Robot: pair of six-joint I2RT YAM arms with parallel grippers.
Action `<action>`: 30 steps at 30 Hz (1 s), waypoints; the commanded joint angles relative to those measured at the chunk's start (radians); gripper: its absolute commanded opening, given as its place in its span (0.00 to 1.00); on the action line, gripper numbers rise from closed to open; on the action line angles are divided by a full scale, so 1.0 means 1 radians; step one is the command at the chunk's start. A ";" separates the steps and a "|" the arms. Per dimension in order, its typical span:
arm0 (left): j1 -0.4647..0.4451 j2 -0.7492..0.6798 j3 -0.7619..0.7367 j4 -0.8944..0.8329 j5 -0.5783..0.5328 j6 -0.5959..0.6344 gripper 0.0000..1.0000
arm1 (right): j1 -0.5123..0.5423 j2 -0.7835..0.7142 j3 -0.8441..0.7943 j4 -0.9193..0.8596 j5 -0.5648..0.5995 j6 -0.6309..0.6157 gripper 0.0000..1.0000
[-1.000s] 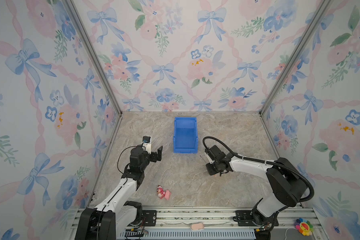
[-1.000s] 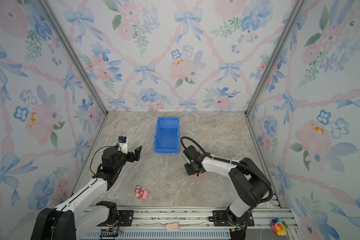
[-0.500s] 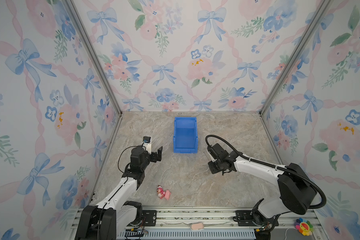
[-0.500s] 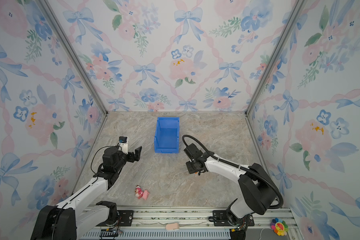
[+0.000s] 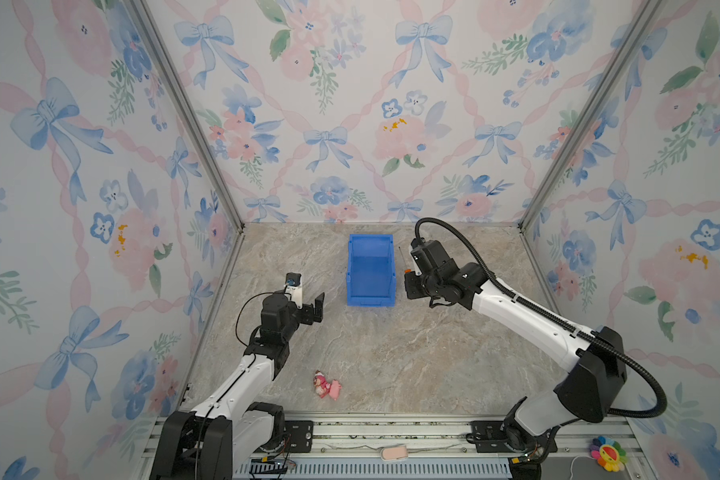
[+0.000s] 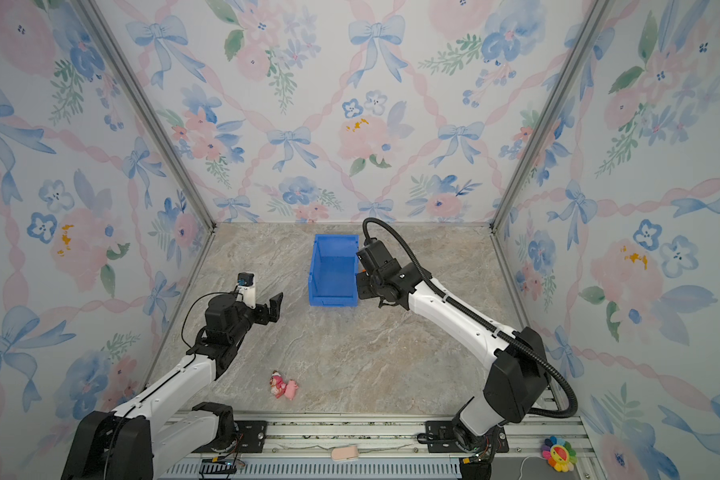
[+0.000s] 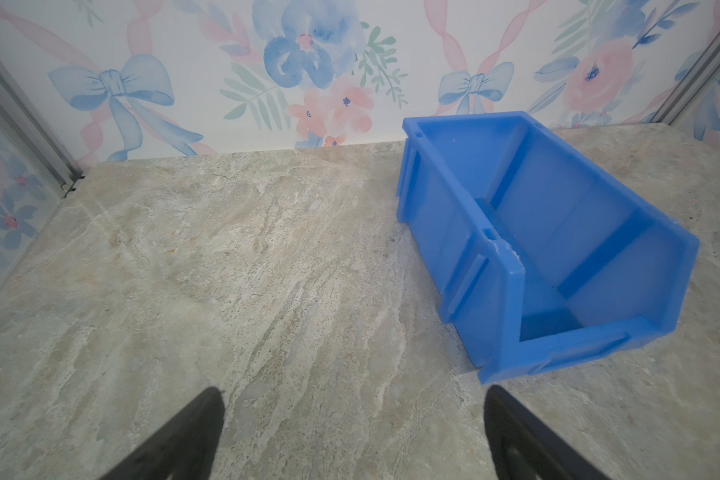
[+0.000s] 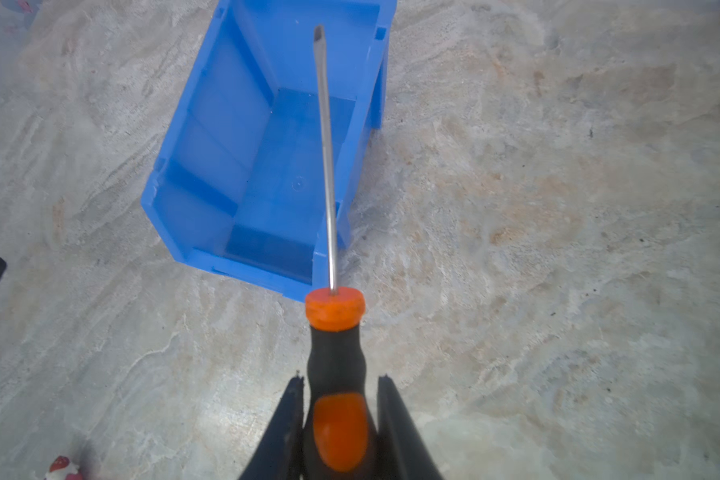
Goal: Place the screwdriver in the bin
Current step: 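Lift the screwdriver with the right gripper and carry it over the blue bin, then lower the screwdriver into the blue bin and open the right gripper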
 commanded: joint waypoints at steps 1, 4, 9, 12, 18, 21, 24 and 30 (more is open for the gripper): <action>-0.005 -0.002 0.009 0.000 -0.024 0.011 0.98 | 0.011 0.101 0.106 -0.015 -0.069 0.067 0.00; -0.005 -0.011 0.008 0.000 -0.033 0.017 0.98 | 0.010 0.170 0.188 0.006 -0.118 0.094 0.00; -0.004 -0.023 0.006 0.000 -0.039 0.016 0.98 | 0.018 0.285 0.306 0.029 -0.158 0.143 0.00; -0.005 -0.029 0.005 0.000 -0.045 0.017 0.98 | 0.019 0.343 0.349 0.046 -0.172 0.180 0.00; -0.004 -0.026 0.009 0.000 -0.056 0.017 0.98 | 0.018 0.444 0.401 0.086 -0.183 0.265 0.00; -0.003 -0.033 0.007 0.000 -0.064 0.020 0.98 | 0.019 0.499 0.451 0.084 -0.184 0.273 0.00; -0.004 -0.036 0.005 0.000 -0.070 0.023 0.98 | 0.024 0.558 0.511 0.068 -0.174 0.259 0.00; -0.004 -0.037 0.004 0.000 -0.082 0.029 0.98 | 0.034 0.680 0.646 -0.006 -0.155 0.243 0.00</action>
